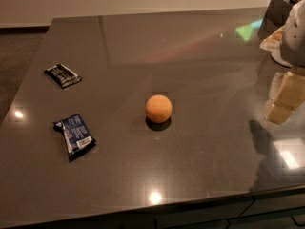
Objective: Move orange near rxbar chocolate
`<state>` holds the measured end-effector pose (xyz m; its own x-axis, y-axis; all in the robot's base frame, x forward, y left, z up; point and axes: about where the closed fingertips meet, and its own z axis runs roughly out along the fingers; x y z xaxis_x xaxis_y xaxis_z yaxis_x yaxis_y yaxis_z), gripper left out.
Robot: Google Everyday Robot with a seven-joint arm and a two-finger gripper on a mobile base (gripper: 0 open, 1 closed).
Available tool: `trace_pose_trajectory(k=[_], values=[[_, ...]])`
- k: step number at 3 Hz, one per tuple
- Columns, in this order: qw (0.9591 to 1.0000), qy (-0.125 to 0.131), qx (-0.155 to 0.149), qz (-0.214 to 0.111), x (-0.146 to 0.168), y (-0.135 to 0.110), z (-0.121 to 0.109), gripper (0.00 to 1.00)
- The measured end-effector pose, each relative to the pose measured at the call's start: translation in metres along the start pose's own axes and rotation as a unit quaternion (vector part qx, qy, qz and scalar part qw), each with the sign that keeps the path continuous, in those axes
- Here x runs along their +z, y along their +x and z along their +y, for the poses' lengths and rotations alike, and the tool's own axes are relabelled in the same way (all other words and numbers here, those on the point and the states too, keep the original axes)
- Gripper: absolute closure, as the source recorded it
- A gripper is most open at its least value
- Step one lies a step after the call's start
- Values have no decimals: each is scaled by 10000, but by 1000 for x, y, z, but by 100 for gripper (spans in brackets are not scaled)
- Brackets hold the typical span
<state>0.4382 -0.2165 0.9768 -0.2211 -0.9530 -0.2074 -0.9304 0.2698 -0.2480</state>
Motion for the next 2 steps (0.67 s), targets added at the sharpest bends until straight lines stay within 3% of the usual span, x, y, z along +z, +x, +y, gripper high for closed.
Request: trace_pose_trajectory(k=[2], values=[[9998,-87,97,-143,3,-10,-3,0]])
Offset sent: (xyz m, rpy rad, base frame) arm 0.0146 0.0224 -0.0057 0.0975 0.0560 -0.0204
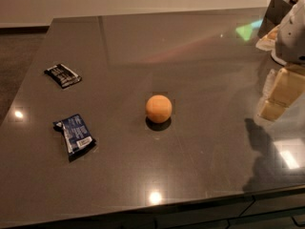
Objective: Move orange near rxbar chocolate
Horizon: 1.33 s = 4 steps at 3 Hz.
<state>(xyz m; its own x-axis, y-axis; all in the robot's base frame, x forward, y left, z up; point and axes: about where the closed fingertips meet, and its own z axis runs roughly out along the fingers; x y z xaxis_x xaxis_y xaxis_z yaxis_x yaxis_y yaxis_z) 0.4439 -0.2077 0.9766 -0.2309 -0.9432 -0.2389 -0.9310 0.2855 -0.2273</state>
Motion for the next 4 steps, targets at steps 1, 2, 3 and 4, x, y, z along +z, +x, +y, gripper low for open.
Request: trace_pose_trajectory(k=[1,2,3,4], values=[[9996,-98,74,-238,18,-25,-3,0],[9986,-154,167,-484,47,-52,-5,0],[9970,-214,194,-725,82,-81,-6,0],[9944,-376,251,-953,113,-105,-7,0]])
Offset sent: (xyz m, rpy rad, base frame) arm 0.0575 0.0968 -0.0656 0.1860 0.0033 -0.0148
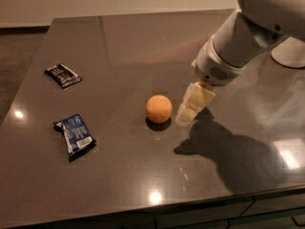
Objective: Move orange near rxbar chocolate
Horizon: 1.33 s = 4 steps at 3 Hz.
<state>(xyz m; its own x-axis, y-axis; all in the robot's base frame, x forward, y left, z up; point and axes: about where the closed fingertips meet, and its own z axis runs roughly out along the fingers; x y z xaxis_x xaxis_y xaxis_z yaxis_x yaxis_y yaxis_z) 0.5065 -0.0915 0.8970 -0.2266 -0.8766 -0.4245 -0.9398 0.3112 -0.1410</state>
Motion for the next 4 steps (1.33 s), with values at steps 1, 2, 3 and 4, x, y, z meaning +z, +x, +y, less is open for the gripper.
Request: trace_pose_trajectory(k=[1,2,3,4], values=[[9995,-249,11,-191,26,-14,6,0],[9982,-471,-79,-357,44,-29,20,0],[9969,-580,-243,-470,60,-44,34,22],[9963,-592,-322,-528,63,-52,39,54]])
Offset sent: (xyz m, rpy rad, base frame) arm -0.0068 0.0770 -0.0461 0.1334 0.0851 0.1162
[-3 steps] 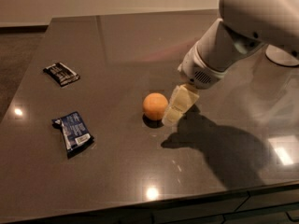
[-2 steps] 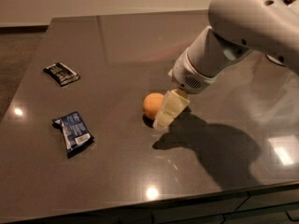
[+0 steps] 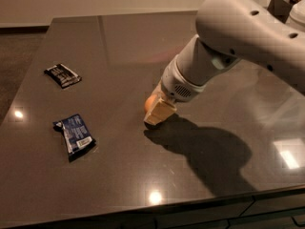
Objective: Move orange near rxbar chocolate
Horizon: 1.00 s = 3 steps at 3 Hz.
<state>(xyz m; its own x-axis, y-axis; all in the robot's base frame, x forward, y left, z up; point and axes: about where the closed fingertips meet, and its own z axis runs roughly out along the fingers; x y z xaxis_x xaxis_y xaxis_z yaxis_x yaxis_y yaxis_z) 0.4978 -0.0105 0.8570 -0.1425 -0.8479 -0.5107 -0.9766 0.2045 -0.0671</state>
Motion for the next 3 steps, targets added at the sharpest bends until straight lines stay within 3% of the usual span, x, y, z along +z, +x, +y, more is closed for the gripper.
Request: trace_pose_trajectory(k=[1,2,3], values=[[9999,85,-71,-85,-11,-17,-4,86],[9996,118,-217,-167,-14,-57,-22,100],[9991,98,-317,-245,-2,-104,-49,100]])
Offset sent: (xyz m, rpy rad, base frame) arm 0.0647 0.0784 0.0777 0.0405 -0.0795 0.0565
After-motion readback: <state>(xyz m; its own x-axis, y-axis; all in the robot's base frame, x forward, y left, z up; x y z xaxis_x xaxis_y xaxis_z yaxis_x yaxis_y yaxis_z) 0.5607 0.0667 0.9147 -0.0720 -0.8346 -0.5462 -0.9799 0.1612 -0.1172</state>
